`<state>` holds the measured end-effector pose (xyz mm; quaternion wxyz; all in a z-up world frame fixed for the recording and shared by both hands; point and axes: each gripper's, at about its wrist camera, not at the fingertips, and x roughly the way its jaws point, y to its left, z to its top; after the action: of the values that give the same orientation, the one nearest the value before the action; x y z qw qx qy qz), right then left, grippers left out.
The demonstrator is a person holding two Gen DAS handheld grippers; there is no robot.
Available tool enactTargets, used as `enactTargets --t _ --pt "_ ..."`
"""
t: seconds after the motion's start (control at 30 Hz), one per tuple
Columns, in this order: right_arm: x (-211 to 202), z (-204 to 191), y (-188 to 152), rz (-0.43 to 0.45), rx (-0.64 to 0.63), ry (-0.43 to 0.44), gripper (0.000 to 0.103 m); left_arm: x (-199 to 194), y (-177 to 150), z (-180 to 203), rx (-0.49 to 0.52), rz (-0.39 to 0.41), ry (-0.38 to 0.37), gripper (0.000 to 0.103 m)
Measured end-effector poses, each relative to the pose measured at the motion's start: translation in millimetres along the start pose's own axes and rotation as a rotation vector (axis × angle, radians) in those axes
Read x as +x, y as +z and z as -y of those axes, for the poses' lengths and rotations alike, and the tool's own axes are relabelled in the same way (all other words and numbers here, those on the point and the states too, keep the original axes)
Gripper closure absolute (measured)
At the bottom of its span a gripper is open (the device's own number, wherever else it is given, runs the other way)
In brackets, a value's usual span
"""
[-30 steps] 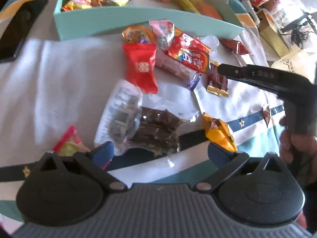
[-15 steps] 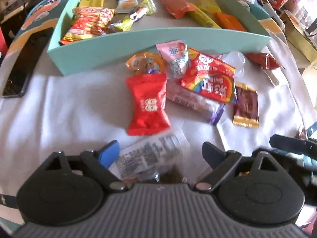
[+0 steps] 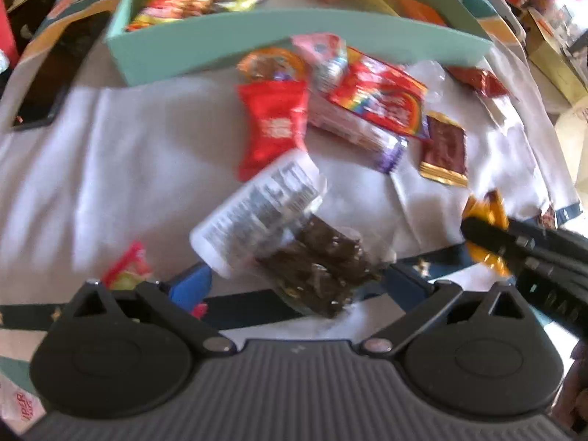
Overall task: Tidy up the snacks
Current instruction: 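Grasp a yellow snack pack with the right gripper while the left grasps a clear chocolate pack, then carry the yellow pack and clear chocolate pack into the teal box and release both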
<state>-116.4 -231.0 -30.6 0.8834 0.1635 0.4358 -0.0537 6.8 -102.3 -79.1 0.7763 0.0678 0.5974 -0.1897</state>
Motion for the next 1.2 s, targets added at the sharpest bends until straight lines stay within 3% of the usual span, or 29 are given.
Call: enactTargets --t 0.17,0.23,0.33,0.43,0.5,0.53,0.57,0.63,0.87,1.03,1.2 --pt "-5.4 26.7 -2.8 0.009 0.084 -0.018 0.074 4.9 4.6 31.9 0.186 0.1 0.027 0.033" --pt "-6.5 33.7 -5.5 0.012 0.101 -0.019 0.074 2.9 5.2 33.6 0.208 0.107 0.042 0.034" --pt "-7.2 40.0 -7.8 0.017 0.112 -0.013 0.074 -3.7 2.7 31.1 0.176 0.097 0.045 0.016" --pt "-2.4 40.2 -9.1 0.014 0.114 0.003 0.074 -4.8 -2.7 29.6 0.161 0.069 0.065 0.012" --pt "2.2 36.8 -9.6 0.013 0.111 0.011 0.074 2.7 -6.5 30.4 0.155 0.03 0.045 0.023" --pt "3.1 35.3 -10.0 0.015 0.108 0.014 0.074 2.1 -9.3 33.9 0.176 0.051 0.051 0.031" --pt "3.8 34.6 -10.0 0.016 0.107 0.017 0.074 -1.2 -11.5 37.5 0.198 0.072 0.035 0.047" --pt "3.7 33.5 -9.7 0.022 0.11 0.022 0.074 -8.0 -11.0 42.6 0.213 0.11 0.06 0.062" --pt "-5.7 39.1 -5.5 0.054 0.134 0.027 0.074 -19.3 -11.2 29.4 0.176 0.119 0.012 0.064" --pt "-12.7 32.6 0.3 0.075 0.126 0.046 0.074 -38.9 -11.4 25.1 0.165 0.159 -0.048 0.08" --pt "-18.6 20.2 17.0 0.106 0.094 0.063 0.074 -50.3 -7.9 15.1 0.158 0.195 -0.065 0.083"
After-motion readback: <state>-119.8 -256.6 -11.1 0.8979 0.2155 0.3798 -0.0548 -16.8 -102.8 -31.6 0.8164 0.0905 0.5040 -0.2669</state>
